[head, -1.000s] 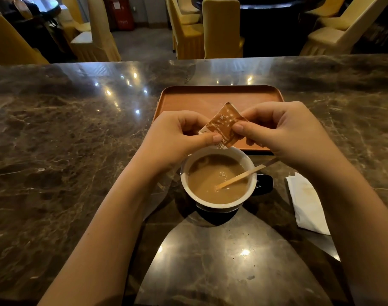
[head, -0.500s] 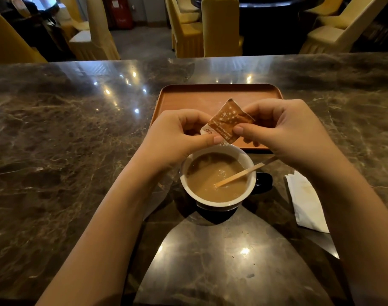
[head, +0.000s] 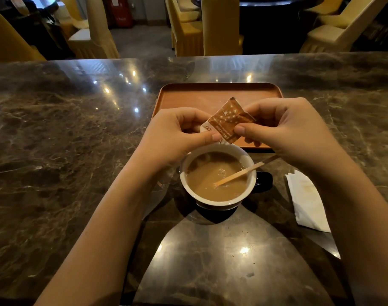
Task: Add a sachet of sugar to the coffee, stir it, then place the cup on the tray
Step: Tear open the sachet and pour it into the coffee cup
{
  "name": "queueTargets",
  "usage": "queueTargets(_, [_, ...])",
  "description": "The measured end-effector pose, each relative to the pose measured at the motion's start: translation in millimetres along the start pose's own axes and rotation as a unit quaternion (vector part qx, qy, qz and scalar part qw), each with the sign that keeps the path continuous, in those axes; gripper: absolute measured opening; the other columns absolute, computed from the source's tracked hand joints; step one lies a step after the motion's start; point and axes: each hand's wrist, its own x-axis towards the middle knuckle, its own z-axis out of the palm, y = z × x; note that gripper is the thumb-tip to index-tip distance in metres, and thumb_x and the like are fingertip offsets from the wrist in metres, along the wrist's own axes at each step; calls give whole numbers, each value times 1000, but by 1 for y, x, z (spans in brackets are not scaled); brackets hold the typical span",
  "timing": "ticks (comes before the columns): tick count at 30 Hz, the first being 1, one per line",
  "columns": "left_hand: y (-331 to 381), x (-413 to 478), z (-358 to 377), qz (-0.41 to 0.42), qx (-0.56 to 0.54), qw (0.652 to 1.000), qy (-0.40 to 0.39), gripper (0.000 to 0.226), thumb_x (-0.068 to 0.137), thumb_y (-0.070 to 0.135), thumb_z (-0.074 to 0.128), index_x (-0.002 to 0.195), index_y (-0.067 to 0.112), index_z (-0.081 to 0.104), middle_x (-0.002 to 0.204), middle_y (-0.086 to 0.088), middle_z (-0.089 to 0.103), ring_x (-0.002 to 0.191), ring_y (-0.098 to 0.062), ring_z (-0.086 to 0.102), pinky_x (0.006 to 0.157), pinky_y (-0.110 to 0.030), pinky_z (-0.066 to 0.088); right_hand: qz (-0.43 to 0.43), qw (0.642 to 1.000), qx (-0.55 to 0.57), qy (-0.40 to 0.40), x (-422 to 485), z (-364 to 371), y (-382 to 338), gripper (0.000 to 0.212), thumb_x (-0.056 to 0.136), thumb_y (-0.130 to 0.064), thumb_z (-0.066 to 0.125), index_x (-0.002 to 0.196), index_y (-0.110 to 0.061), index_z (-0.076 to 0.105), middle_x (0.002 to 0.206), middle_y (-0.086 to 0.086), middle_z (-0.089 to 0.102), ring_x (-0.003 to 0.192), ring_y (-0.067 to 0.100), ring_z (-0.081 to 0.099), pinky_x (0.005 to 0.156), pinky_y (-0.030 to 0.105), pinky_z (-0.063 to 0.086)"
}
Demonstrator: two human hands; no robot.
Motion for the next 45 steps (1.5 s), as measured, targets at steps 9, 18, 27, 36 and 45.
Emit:
queueTargets(9, [1,0,0,1,11,1000,0,23,72,20,73,95,16,70,89,2,73,83,-12,69,79,-24,56,3,1000,17,-3,-1,-2,0,13,78,-12,66,90,-17,67,81,-6,69,65,1,63,55,7,48])
queueTargets(18, [1,-1,3,2,9,1000,0,23,72,18,73,94,14,71,89,2,73,83,-11,69,78,-19,55,6,1000,28,-9,-2,-2,0,13,77,-11,66,88,-17,68,81,-7,69,67,2,65,56,8,48])
queueTargets(27, [3,-2,1,4,-9,1000,-15,24,71,18,73,96,16,70,90,4,73,84,-9,69,77,-18,55,5,1000,3,10,-1,-1,2,10,78,-15,65,87,-21,66,77,-8,68,64,0,62,55,7,47])
queueTargets(36, [2,-2,3,4,-4,1000,-10,27,72,15,73,99,13,70,91,0,74,85,-14,69,81,-24,55,7,1000,13,5,-1,1,3,12,78,-12,66,89,-15,68,81,-3,70,65,2,63,55,7,48])
queueTargets(45, [3,-2,4,5,-5,1000,-5,27,71,17,73,98,14,70,90,1,74,83,-14,69,78,-21,56,3,1000,10,6,-1,1,2,12,79,-12,65,89,-18,66,80,-8,68,67,2,63,56,7,48])
